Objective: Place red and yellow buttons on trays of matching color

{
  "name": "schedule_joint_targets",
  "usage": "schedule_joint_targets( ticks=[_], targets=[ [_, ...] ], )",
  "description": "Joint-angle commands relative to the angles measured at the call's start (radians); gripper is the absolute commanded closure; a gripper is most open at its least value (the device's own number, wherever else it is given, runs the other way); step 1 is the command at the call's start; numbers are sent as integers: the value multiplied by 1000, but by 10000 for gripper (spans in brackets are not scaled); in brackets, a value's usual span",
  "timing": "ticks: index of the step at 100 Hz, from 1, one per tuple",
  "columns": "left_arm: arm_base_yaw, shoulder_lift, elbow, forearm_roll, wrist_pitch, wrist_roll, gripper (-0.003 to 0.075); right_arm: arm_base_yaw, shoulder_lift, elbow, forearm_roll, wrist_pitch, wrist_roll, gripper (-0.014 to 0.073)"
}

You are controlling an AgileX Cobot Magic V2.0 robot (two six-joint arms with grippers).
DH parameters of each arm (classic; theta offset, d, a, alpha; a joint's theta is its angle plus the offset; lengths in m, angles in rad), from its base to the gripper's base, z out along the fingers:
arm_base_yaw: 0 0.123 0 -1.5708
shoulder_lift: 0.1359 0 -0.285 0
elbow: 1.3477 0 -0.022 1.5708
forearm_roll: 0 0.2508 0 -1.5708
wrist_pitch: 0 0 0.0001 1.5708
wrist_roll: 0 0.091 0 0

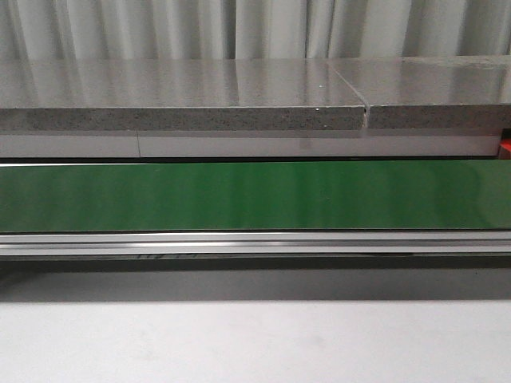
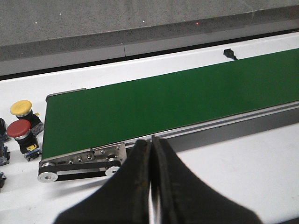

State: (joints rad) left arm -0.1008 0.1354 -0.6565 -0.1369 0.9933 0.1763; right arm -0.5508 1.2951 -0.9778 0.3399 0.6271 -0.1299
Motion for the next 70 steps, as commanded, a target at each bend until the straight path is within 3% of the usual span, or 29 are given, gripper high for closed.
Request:
schedule_joint_targets(
  ticks=[1, 70],
  targets=[
    [-7, 16, -22, -21, -68, -10, 741, -43, -16, -17, 19, -80, 42, 410],
    [-7, 16, -22, -21, -68, -10, 741, -69, 298, -17, 40, -202, 61, 410]
  ],
)
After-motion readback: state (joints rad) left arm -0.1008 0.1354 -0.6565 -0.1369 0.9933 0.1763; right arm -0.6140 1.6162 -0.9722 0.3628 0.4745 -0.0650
